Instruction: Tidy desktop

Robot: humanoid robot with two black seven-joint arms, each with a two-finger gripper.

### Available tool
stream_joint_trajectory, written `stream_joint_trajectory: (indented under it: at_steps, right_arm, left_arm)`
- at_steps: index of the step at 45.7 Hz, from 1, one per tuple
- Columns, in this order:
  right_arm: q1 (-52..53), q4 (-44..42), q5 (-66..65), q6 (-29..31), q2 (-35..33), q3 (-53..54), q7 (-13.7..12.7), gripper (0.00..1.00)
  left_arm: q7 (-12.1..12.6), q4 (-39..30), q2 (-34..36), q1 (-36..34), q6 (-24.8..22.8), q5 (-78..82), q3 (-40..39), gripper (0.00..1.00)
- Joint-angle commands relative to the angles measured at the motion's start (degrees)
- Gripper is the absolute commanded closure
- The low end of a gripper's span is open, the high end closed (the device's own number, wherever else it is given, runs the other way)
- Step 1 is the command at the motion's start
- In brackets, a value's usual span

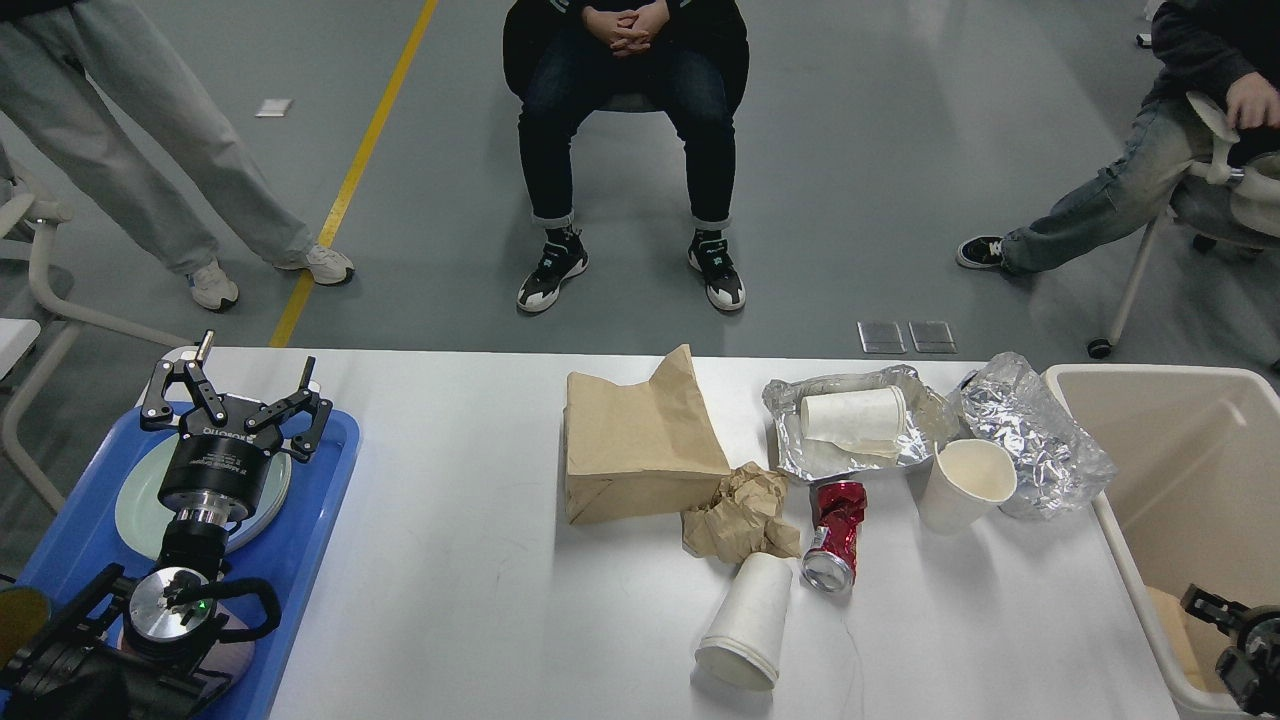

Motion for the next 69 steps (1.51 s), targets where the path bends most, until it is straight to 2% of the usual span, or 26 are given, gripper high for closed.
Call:
stream_joint_trajectory:
  at_steps: [1,9,10,13,19,23,24,33,37,43,49,57,69]
  right_arm:
    - [2.61,2.19,-0.09,0.75,-1.33,-0.12,-0.17,0.00]
    - [9.73,15.02,-1.58,2.15,-8.88,-1.70,-1.23,0.00]
    - [13.83,19.91,-2.89,3.72,-11.59,-3.27,-2.27,0.00]
    - [20.09,26.79,-4.56,5.23,-14.60,-5.74,-3.51,0.00]
    - [35.64,41.82,-5.54,8.04,-17.68,-15.30,-6.93,0.00]
    - [47.33,49.64,-5.45,12.60,-16.55,-24.62,-9.66,0.00]
    - [52.93,53.32,-5.28,16.27,-14.89,-28.56,-10.10,0.00]
    - [75.19,65.64,-4.83,33.08,-6.71,-34.57,-10.10,0.00]
    - [84.08,71.54,-4.66,37.04,-2.14,-35.54,-10.10,0.00]
    - [95.33,79.10,-0.80,40.91,0.95,-34.75,-9.93,0.00]
    - [104.12,84.72,6.85,41.35,3.93,-35.11,-10.02,0.00]
    - [115.20,91.14,9.31,39.60,8.94,-34.23,-9.84,0.00]
    - [114.78,91.59,10.73,34.32,11.94,-28.87,-9.75,0.00]
  left_arm:
    - [0.01,0.00,0.01,0.00,0.01,0.00,-0.04,0.04]
    - [0.01,0.00,-0.07,0.00,0.01,0.00,-0.04,0.04]
    - [0.01,0.00,0.01,0.00,0.01,0.00,0.05,0.04]
    - [0.01,0.00,0.01,0.00,0.01,0.00,0.05,0.04]
    - [0.01,0.00,0.01,0.00,0.01,0.00,0.05,0.04]
    - [0.01,0.00,0.01,0.00,0.01,0.00,0.05,0.04]
    - [0.01,0.00,0.01,0.00,0.01,0.00,0.05,0.04]
    - [0.01,0.00,0.01,0.00,0.01,0.00,0.05,0.04]
    - [0.01,0.00,0.01,0.00,0.01,0.00,0.05,0.04]
    - [0.01,0.00,0.01,0.00,0.01,0.00,0.05,0.04]
    - [-0.08,0.09,0.01,0.00,0.01,0.00,0.05,0.04]
    - [-0.08,0.00,0.01,0.00,0.01,0.00,0.05,0.04]
    - [-0.08,0.00,0.01,0.00,0.01,0.00,-0.04,0.04]
